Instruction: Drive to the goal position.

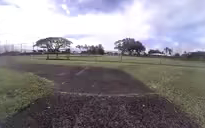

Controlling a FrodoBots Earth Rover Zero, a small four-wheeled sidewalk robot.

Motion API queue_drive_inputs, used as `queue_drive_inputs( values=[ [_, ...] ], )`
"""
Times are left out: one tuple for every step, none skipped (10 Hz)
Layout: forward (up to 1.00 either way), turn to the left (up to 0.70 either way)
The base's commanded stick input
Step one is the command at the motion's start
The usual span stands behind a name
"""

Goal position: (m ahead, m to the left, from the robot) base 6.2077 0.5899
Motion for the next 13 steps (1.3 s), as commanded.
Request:
queue_drive_inputs(
  values=[
    [0.50,0.00],
    [0.50,0.00],
    [0.50,0.00],
    [0.50,0.00],
    [0.50,0.00],
    [0.50,0.00],
    [0.50,0.00],
    [0.50,0.00],
    [0.50,0.00],
    [0.50,0.00],
    [0.50,0.00],
    [0.50,0.00],
    [0.50,0.00]
  ],
)
